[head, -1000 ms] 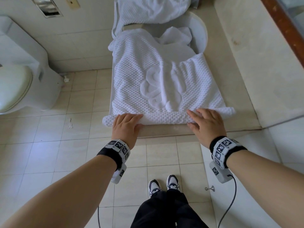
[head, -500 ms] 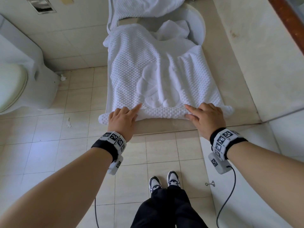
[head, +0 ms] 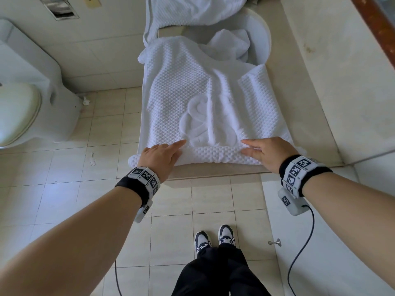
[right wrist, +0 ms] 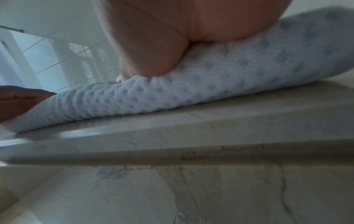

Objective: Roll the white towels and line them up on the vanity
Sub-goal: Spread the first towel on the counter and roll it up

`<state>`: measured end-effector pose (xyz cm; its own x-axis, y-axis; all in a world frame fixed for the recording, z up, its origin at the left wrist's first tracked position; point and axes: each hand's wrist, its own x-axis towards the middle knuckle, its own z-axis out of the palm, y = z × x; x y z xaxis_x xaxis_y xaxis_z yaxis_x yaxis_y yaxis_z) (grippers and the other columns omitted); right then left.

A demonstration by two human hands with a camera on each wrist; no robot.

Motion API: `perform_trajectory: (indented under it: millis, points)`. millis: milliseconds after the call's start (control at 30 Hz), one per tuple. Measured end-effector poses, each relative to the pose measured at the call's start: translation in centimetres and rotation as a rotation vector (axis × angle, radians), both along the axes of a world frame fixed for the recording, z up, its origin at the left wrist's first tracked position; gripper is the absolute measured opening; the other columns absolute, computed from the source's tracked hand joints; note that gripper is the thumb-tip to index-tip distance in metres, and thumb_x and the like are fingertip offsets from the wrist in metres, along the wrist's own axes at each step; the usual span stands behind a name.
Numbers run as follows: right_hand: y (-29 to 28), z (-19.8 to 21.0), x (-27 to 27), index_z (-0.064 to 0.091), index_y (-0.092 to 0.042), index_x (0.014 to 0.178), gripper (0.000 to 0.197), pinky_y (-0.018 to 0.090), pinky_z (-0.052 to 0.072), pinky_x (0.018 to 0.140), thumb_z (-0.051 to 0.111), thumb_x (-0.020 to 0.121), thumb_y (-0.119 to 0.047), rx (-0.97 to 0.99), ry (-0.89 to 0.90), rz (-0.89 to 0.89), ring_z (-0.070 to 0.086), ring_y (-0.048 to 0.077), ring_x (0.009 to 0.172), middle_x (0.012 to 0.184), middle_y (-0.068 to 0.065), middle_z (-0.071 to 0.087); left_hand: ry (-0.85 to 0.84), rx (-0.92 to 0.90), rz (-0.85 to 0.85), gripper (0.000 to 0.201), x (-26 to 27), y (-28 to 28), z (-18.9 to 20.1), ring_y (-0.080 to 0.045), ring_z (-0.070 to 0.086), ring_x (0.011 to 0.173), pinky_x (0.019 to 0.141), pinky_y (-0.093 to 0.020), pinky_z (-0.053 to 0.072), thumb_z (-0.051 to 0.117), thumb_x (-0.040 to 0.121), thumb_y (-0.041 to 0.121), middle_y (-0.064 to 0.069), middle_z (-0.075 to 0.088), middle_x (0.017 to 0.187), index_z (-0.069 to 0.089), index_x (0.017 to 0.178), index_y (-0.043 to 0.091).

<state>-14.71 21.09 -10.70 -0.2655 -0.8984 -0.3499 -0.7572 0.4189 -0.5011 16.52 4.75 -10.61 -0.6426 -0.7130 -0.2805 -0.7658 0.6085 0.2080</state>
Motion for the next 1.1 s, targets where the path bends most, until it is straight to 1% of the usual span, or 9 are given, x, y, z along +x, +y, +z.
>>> perform_trajectory:
  millis: [100,167,300,433,533,667,767,900,1100]
  points:
    - [-0.7,0.2,-0.3,0.043,-0.044,0.145,0.075,0.036,0.047,0.103,0.051,0.079,-0.080,0.026,-0.020,-0.016,0.059,0.014,0.122,0.136,-0.007,0.060,0.002,-0.043,0.015,0.046,-0.1,-0.1,-0.2,-0.017,0.055,0.097,0.094,-0.038,0.037,0.022,0.103,0.049,0.010,0.050,0.090,0.031,0.148,0.047]
    - [-1.2,0.2,-0.5,0.037,-0.043,0.148,0.082,0.040,0.050,0.095,0.048,0.077,-0.083,0.021,0.081,0.006,0.058,0.020,0.115,0.130,0.000,0.060,0.006,-0.061,0.031,0.046,-0.1,-0.3,-0.5,-0.016,0.050,0.101,0.096,-0.038,0.035,0.023,0.101,0.053,0.009,0.046,0.097,0.031,0.146,0.051]
    - [-1.9,0.2,-0.4,0.047,-0.036,0.143,0.090,0.042,0.046,0.088,0.036,0.070,-0.088,-0.064,0.346,0.032,0.051,0.027,0.104,0.108,0.004,0.057,0.004,-0.149,0.072,0.049,-0.4,-0.8,-0.8,-0.018,0.041,0.109,0.100,-0.041,0.032,0.035,0.096,0.060,0.006,0.042,0.111,0.031,0.145,0.054]
    - [-1.8,0.3,0.4,0.056,-0.029,0.135,0.073,0.041,0.046,0.084,0.050,0.079,-0.076,-0.128,0.365,0.006,0.055,0.028,0.101,0.106,0.005,0.060,0.145,-0.215,0.159,0.047,-1.7,-0.3,-0.4,-0.020,0.042,0.104,0.097,-0.036,0.033,0.057,0.093,0.047,0.005,0.047,0.105,0.049,0.139,0.041]
    - [-1.7,0.4,1.7,0.060,-0.022,0.128,0.046,0.039,0.051,0.078,0.056,0.093,-0.053,-0.121,0.286,-0.036,0.062,0.028,0.096,0.110,0.006,0.064,0.232,-0.163,0.185,0.041,-2.3,0.8,-0.5,-0.023,0.053,0.109,0.097,-0.037,0.038,0.055,0.097,0.032,0.004,0.063,0.104,0.054,0.138,0.025]
    - [-1.2,0.0,3.6,0.065,-0.019,0.120,0.025,0.039,0.050,0.075,0.056,0.098,-0.026,-0.216,0.285,-0.014,0.060,0.029,0.093,0.104,0.006,0.064,0.266,-0.168,0.221,0.040,-1.8,1.9,-0.6,-0.024,0.054,0.114,0.100,-0.042,0.040,0.052,0.099,0.034,0.003,0.068,0.112,0.056,0.136,0.020]
    - [0.2,-0.4,4.1,0.064,-0.022,0.117,0.026,0.039,0.048,0.076,0.060,0.093,-0.030,-0.298,0.315,0.003,0.055,0.027,0.093,0.103,0.002,0.060,0.314,-0.165,0.170,0.045,-0.7,2.8,-1.0,-0.023,0.051,0.118,0.104,-0.042,0.039,0.052,0.097,0.038,0.005,0.064,0.120,0.054,0.137,0.020]
    - [2.1,-1.0,4.5,0.059,-0.030,0.129,0.046,0.039,0.044,0.081,0.067,0.084,-0.039,-0.317,0.385,0.074,0.043,0.023,0.095,0.109,-0.003,0.050,0.337,-0.195,0.075,0.051,1.0,3.7,-1.8,-0.025,0.049,0.120,0.109,-0.043,0.037,0.065,0.090,0.037,0.004,0.059,0.128,0.054,0.137,0.021]
    - [2.3,-2.1,4.5,0.063,-0.039,0.130,0.050,0.042,0.042,0.084,0.075,0.082,-0.033,-0.406,0.435,0.017,0.043,0.024,0.096,0.111,-0.004,0.058,0.396,-0.187,0.014,0.046,1.8,3.6,-2.7,-0.023,0.046,0.126,0.114,-0.050,0.030,0.065,0.091,0.032,0.008,0.056,0.133,0.057,0.137,0.027]
